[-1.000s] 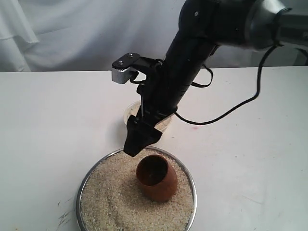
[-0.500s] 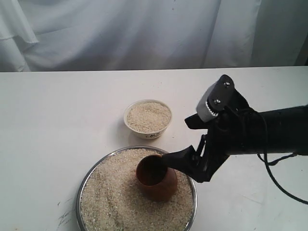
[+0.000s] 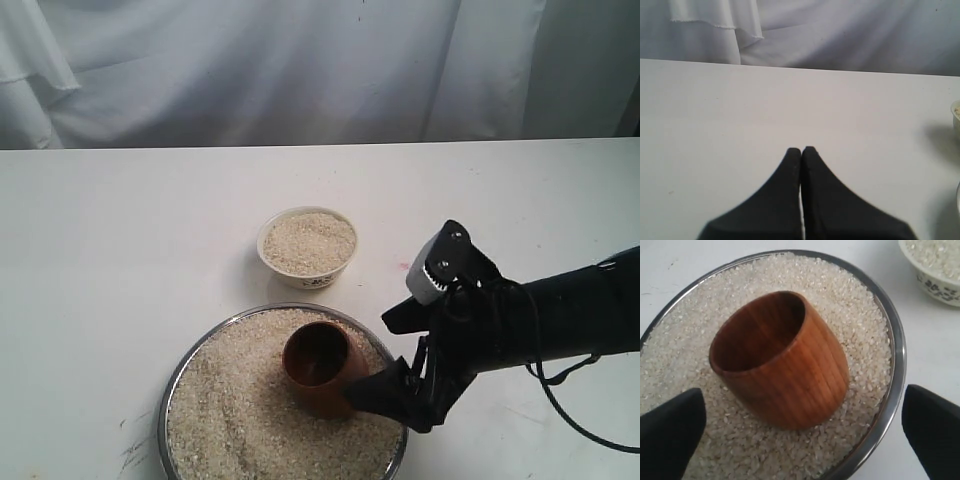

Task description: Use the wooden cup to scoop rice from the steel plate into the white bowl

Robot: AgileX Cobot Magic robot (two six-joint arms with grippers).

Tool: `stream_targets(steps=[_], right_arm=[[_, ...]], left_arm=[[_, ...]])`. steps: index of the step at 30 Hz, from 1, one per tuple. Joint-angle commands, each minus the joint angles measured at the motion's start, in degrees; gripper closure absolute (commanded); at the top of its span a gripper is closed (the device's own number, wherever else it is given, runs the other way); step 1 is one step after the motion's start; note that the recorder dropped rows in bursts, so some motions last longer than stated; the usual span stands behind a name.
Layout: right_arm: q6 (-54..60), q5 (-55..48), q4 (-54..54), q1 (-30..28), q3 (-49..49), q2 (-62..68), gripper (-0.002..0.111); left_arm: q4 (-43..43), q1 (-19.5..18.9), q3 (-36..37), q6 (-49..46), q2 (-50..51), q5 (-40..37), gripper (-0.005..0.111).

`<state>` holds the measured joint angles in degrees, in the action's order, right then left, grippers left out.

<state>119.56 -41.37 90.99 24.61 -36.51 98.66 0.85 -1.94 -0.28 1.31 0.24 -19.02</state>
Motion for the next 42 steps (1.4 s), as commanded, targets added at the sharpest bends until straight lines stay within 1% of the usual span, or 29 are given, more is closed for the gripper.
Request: stream_targets(steps=[1,4,9,14,16,20,24,27,36,42], right_arm=[[1.4,-0.7,-0.2,0.7,-0.1,2.0,0.011],[1.4,-1.4,-0.2,1.1,-1.4,2.7,0.011],[0.3,0.2,-0.6,4.4,-4.0,4.8,0.011],[-0.9,0.5,-0.9,6.2,-6.5,7.9,0.011],[-2.3,0.5,-2.3,6.2,-7.4,8.9,0.011],[-6.8,0.5,-5.6,6.2,-9.2,9.8,0.006],[-7.3,0.4,-6.1,6.3,-10.7,9.9,0.004],[-8.7,4.1,-6.8,7.5,-10.7,9.9,0.004],[-6.4,5.8,-4.6,8.4,-10.7,10.1,0.004],[-6.1,9.5,-2.4,10.8,-10.1,10.1,0.004]], left_arm=[[0.0,-0.1,0.3,0.0,-0.2,0.8,0.107],[0.0,-0.1,0.3,0.0,-0.2,0.8,0.107],[0.0,-0.1,0.3,0.0,-0.2,0.8,0.107],[0.0,-0.1,0.3,0.0,-0.2,0.8,0.107],[0.0,-0.1,0.3,0.0,-0.2,0.8,0.107],[0.0,-0.1,0.3,0.0,-0.2,0.8,0.107],[0.0,-0.1,0.3,0.0,-0.2,0.8,0.107],[0.0,-0.1,0.3,0.0,-0.2,0.8,0.107],[0.0,-0.1,0.3,0.0,-0.2,0.8,0.107],[0.0,-0.1,0.3,0.0,-0.2,0.8,0.107]])
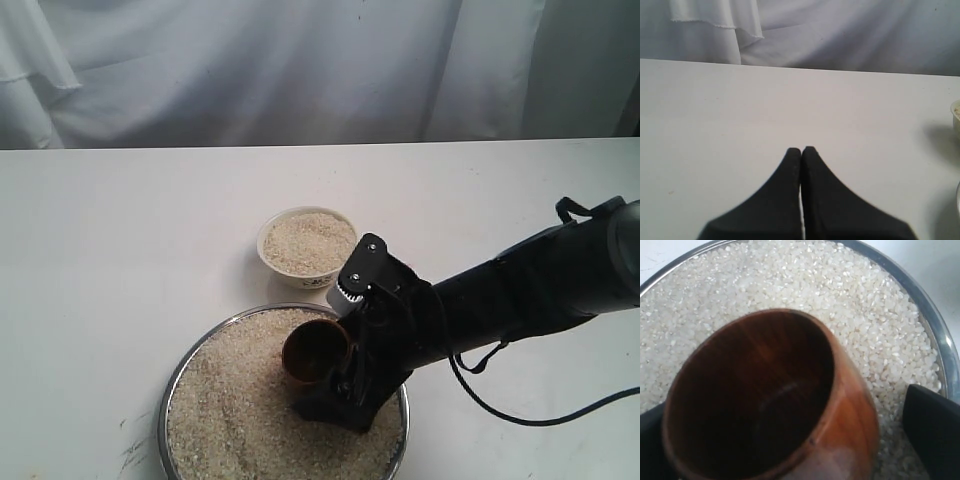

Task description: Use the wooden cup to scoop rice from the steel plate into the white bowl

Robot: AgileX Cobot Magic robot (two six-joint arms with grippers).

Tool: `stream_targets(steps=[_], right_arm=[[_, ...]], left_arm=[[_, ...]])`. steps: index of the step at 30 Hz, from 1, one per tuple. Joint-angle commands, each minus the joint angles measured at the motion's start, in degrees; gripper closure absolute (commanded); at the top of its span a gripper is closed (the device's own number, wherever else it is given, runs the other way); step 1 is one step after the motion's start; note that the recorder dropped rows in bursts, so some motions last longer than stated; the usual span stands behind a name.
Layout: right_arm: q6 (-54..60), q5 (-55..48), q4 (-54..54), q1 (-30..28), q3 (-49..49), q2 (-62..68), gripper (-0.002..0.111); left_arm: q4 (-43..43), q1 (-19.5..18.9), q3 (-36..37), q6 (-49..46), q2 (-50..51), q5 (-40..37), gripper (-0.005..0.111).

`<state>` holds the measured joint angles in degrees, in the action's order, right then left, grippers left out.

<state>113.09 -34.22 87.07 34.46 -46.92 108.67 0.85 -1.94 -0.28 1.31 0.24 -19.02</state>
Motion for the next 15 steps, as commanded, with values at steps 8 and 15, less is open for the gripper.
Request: stream_targets(steps=[8,15], right_arm=[[-0.7,4.1,2.2,2.1,0.3,0.1,0.004],[-2.4,4.0,2.2,2.1,0.3,0.1,0.007]], left_arm=[[0.0,-0.1,0.3,0.0,-0.2,0.8,0.107],[0.0,-0.1,0.3,0.0,-0.2,0.8,0.107]])
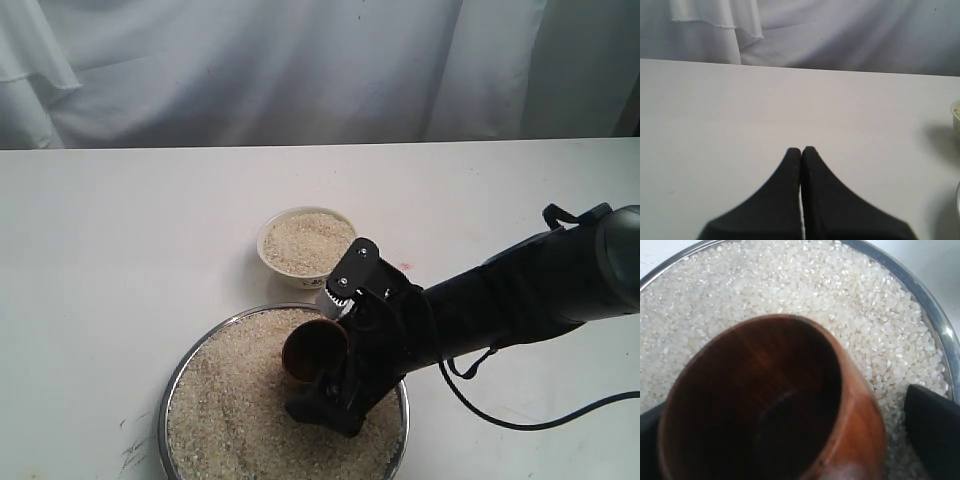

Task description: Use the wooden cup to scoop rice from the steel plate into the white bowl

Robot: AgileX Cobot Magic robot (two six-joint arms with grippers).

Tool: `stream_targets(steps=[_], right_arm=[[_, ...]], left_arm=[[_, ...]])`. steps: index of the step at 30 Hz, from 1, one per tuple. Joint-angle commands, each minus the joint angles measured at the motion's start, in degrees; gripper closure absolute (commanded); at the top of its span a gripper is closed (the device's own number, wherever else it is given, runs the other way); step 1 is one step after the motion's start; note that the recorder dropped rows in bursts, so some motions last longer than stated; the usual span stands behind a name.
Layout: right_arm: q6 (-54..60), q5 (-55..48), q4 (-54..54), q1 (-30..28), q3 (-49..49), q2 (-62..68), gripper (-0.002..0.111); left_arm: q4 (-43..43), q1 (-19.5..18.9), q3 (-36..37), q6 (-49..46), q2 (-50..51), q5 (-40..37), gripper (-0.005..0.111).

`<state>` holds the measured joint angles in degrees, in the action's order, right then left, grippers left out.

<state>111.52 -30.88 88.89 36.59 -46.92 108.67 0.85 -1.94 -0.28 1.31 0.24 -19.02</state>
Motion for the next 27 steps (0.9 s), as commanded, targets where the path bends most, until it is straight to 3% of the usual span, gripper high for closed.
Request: stream_targets(steps=[1,9,13,20,27], right_arm=[[-0.8,0.5,0.3,0.0,0.3,0.1,0.009],[-1.2,-3.8,-0.1,0.0,0.3,0.1,0.052],[-6.2,-2.1,-4.1,0.0,0.3,-0.2,0.054],[-38.2,-2.9,-37.7,0.0,-4.9,-3.8,0.058],[-39.8,-5.8,-42.9,1.4,-10.9,-4.5,0.059]], left_arm=[[0.0,-0.1,0.3,0.0,-0.2,0.8,0.107],[0.0,-0.1,0.3,0.0,-0.2,0.8,0.107],[0.0,-0.1,0.3,0.0,-0.2,0.8,0.107],[0.0,-0.1,0.3,0.0,-0.2,0.8,0.107],[0.0,-0.1,0.3,0.0,-0.2,0.8,0.107]])
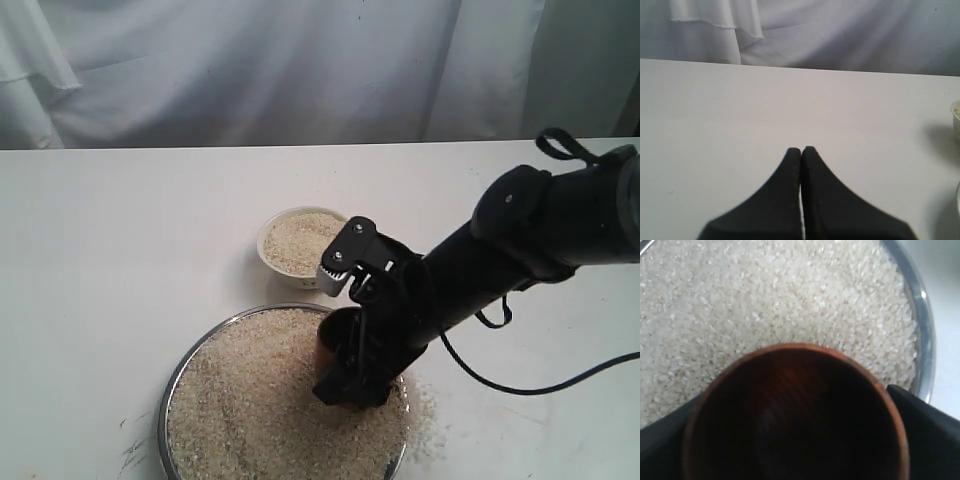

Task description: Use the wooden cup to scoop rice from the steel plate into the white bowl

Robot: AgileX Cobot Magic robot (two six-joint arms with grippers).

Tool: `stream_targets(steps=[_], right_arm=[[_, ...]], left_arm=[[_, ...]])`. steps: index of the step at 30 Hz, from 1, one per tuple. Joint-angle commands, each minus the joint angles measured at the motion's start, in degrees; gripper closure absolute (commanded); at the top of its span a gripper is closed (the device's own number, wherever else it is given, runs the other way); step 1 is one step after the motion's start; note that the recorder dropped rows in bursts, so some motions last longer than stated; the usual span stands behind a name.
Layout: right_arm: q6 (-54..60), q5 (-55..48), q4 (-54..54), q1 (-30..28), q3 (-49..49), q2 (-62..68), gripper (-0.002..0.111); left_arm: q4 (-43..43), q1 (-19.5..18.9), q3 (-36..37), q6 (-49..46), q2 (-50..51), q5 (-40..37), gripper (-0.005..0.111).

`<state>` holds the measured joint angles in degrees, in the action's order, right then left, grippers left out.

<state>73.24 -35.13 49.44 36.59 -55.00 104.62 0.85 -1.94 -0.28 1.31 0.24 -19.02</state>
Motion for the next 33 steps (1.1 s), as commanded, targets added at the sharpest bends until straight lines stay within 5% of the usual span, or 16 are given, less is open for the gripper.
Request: stream_targets(steps=[1,10,17,25,33], right_arm=[[-2.0,-1.4,-4.2,2.1,-3.5,-0.1,0.059],[-15.5,-6.1,-21.3,8.1,-11.5,4.8,0.059],[-30.1,-19.9,-42.3,14.0,-22.3,8.1,0.063],[-37.2,-33.5,-54.1,19.4,-33.3,13.7,0.065],[-37.1,-34.8,-56.6,22.6,-40.0,21.4,0.064]], left_arm=[[0.0,-0.1,0.3,0.0,-0.2,0.8,0.107],[0.0,-0.1,0.3,0.0,-0.2,0.8,0.107],[0.0,-0.1,0.3,0.0,-0.2,0.8,0.107],[0.0,-0.1,0.3,0.0,-0.2,0.8,0.107],[0.0,-0.1,0.3,0.0,-0.2,0.8,0.107]])
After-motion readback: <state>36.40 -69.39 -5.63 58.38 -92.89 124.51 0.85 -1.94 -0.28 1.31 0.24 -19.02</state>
